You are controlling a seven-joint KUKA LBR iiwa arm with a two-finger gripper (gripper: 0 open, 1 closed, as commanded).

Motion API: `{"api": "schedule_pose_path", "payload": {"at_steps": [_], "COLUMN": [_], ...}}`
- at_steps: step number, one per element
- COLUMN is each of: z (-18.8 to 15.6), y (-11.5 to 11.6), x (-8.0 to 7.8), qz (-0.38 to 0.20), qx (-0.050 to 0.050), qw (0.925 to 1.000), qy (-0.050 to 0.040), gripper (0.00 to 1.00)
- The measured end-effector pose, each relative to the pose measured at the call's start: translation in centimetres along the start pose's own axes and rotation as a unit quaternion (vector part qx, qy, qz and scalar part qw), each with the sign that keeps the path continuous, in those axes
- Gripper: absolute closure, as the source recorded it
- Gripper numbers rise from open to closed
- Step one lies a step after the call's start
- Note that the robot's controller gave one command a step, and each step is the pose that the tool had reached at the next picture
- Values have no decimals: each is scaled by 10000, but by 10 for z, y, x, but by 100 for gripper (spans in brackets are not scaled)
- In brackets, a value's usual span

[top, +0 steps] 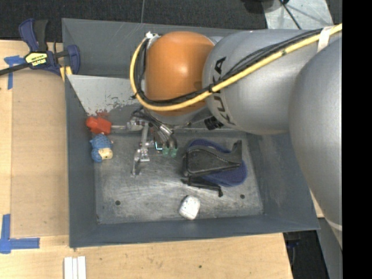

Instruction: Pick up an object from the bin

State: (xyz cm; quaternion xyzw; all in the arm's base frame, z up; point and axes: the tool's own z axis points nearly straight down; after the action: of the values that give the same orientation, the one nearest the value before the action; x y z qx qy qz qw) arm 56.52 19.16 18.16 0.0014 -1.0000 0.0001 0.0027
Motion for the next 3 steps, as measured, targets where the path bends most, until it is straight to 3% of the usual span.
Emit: {"api": "schedule_pose_path", "payload": {"at_steps": [1,2,3], "z": [106,67,107], "y": [-35,50,49], "x": [-15,-12,-43], "qz": [791,1202,-647], "qx": [-14,-36,-6], "qw": [9969,9927,9979], "qy": [-43,-56,-20], "gripper": [0,0,0]}}
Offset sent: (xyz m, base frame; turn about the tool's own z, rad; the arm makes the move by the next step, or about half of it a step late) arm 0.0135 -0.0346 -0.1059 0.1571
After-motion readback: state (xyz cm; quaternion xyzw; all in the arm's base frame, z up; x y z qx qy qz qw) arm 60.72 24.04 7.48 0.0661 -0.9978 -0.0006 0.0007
